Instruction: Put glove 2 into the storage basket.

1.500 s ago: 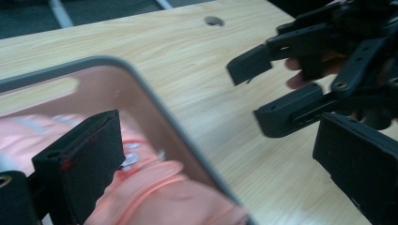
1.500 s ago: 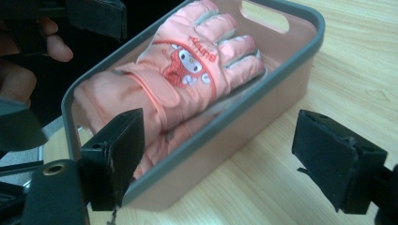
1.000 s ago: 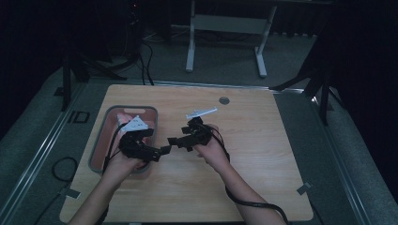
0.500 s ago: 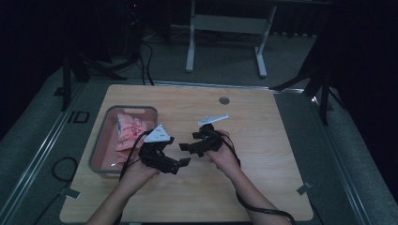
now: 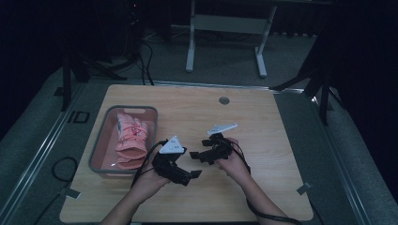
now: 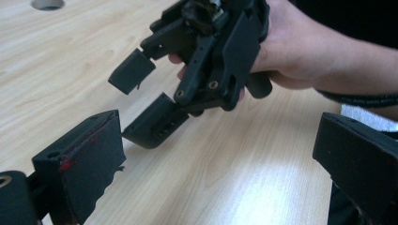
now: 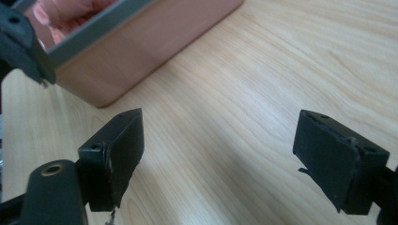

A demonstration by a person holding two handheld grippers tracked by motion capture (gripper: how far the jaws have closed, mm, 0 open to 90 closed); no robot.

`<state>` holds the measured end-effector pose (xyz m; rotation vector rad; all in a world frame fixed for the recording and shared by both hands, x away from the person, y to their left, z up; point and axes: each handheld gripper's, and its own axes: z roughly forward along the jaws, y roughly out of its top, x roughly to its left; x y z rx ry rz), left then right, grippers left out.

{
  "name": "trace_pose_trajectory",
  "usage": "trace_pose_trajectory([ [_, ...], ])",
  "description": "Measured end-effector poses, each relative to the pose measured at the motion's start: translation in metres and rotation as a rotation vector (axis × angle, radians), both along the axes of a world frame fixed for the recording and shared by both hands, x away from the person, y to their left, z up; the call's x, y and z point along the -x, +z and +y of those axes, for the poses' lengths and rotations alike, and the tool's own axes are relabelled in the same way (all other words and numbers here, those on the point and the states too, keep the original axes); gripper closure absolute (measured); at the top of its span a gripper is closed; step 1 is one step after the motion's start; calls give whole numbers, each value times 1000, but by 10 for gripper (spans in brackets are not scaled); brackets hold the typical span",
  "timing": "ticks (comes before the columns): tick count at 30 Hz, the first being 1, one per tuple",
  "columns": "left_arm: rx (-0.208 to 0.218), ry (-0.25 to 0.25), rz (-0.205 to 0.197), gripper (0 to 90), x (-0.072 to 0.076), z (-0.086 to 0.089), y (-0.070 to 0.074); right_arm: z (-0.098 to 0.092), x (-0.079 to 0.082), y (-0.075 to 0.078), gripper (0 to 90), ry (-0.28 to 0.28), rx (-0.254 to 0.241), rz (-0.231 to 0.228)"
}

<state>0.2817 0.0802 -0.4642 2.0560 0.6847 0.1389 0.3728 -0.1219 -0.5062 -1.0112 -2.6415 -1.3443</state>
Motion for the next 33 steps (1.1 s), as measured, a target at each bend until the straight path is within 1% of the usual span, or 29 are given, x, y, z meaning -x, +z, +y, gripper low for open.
trace_pose_trajectory([
  [2,-17,-12,-6,24,1,-4,-5,-4,2,-4,163,1,3,1],
  [5,-13,-26,-1,24,3,-8,-12,-9,4,-9,162,-3,10,2],
  [7,-17,-36,-7,24,4,-11,-15,-14,5,-13,163,-10,10,-3],
  [11,-47,-64,-18,24,7,-19,-24,-22,9,-19,162,-11,13,0],
  [13,-53,-73,-9,24,8,-22,-29,-26,11,-24,163,-9,18,3],
  [15,-54,-84,6,24,8,-24,-34,-29,13,-27,162,-17,23,8],
  [17,-46,-90,7,24,10,-27,-40,-33,15,-31,162,-23,26,5],
  [19,-47,-95,11,24,10,-29,-46,-36,18,-36,162,-30,30,15],
  [21,-47,-101,16,24,11,-31,-52,-39,19,-41,153,-33,36,15],
  [23,-58,-104,9,24,11,-32,-57,-42,20,-45,150,-29,29,19],
  [25,-65,-108,2,24,12,-33,-62,-44,22,-47,148,-25,23,13],
  [27,-61,-110,17,24,12,-33,-67,-46,23,-48,148,-27,19,11],
  [29,-62,-110,13,24,13,-33,-70,-47,24,-49,148,-31,29,5],
  [33,-51,-108,9,24,13,-32,-71,-46,25,-49,145,-29,26,-6],
])
